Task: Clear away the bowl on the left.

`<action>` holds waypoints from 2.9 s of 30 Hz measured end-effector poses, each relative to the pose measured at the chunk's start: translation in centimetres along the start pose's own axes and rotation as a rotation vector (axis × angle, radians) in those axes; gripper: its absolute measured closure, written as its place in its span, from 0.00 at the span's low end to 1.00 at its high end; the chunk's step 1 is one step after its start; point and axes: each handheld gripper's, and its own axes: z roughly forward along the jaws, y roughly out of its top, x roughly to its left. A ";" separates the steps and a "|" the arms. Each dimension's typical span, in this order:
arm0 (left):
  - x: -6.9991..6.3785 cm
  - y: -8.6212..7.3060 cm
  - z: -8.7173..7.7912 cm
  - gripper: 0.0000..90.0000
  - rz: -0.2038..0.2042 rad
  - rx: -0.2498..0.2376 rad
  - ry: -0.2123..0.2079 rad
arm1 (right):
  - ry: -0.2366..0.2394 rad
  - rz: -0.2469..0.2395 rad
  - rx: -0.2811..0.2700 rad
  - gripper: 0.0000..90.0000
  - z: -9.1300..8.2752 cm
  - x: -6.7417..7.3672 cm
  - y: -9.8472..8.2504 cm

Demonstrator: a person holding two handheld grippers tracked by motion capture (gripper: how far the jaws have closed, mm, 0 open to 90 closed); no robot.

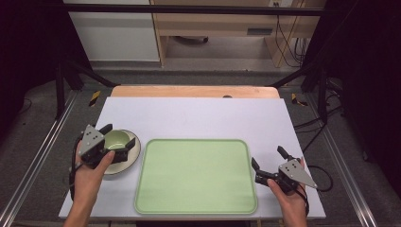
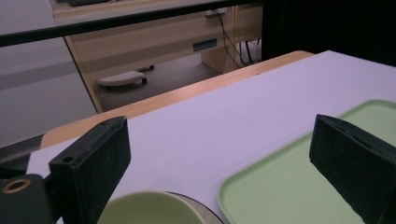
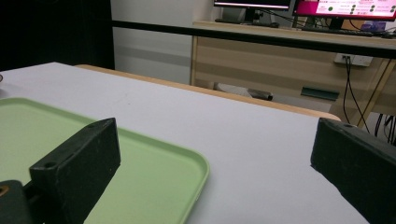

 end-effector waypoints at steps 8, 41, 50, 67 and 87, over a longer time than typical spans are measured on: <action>2.9 1.8 1.6 0.06 -0.024 -0.002 0.018 | -0.014 0.016 0.024 0.03 -0.1 0.2 -0.5; 8.0 -2.1 -0.3 0.16 -0.165 0.370 0.112 | -0.008 0.002 0.031 0.03 -0.8 0.5 -0.4; 8.6 -2.9 -0.4 0.26 -0.189 0.424 0.128 | -0.009 0.006 0.035 0.03 -0.8 0.5 -0.4; 10.0 -5.4 1.2 0.56 -0.277 0.523 0.131 | -0.004 0.020 0.039 0.04 -0.4 0.3 -0.5; 10.3 -6.5 1.6 0.87 -0.325 0.546 0.116 | 0.018 0.009 0.051 0.04 -0.4 0.7 -0.5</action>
